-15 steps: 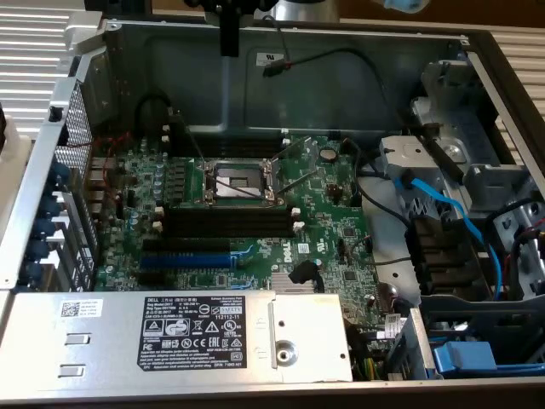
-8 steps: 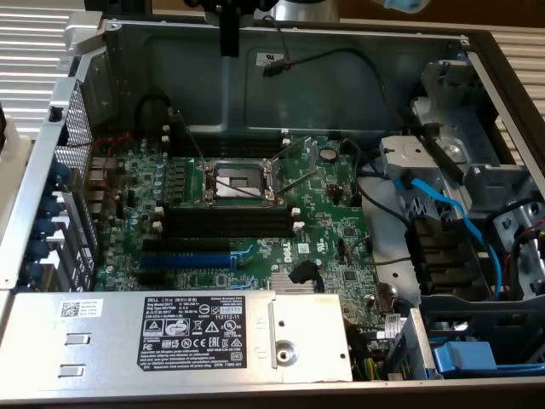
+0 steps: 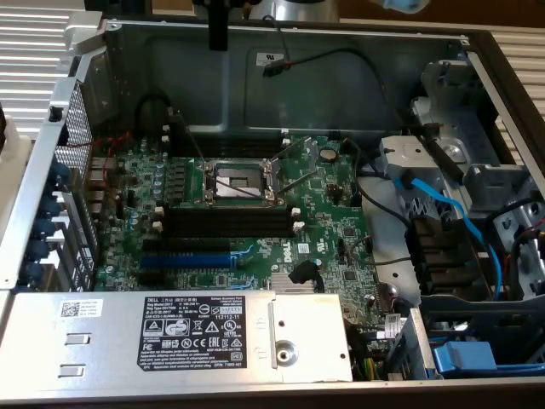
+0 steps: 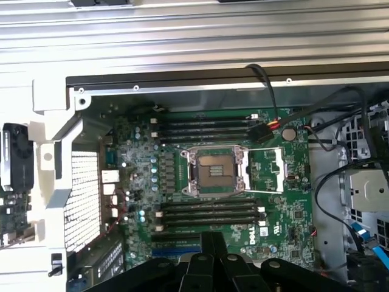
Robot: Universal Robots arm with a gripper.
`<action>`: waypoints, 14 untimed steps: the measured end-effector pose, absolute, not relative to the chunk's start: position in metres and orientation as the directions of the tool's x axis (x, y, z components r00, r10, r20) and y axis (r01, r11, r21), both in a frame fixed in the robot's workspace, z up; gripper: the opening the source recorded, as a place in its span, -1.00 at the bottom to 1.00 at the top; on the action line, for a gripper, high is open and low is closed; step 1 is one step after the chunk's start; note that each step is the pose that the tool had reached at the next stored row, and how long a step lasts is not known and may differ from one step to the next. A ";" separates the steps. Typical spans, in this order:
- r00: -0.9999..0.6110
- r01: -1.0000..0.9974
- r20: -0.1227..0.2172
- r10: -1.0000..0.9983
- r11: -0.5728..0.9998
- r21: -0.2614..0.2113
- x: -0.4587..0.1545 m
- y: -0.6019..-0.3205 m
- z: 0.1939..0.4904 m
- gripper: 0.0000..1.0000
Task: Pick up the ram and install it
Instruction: 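Reach for the ram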
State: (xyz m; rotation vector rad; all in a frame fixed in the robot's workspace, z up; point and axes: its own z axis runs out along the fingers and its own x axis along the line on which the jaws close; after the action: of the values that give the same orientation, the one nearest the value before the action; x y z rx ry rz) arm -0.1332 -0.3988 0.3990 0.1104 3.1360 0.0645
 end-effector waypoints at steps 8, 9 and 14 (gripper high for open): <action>-0.998 0.070 -0.001 0.070 0.997 0.021 -0.167 -0.399 0.399 -0.79; -0.998 0.070 -0.001 0.070 0.997 0.017 -0.176 -0.399 0.400 -0.79; -0.998 0.070 -0.002 0.070 0.998 0.007 -0.212 -0.399 0.401 -0.79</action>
State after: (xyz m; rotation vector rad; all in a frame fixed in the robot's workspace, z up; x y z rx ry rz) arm -0.2118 -0.3988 0.4008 0.1101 3.1373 0.0112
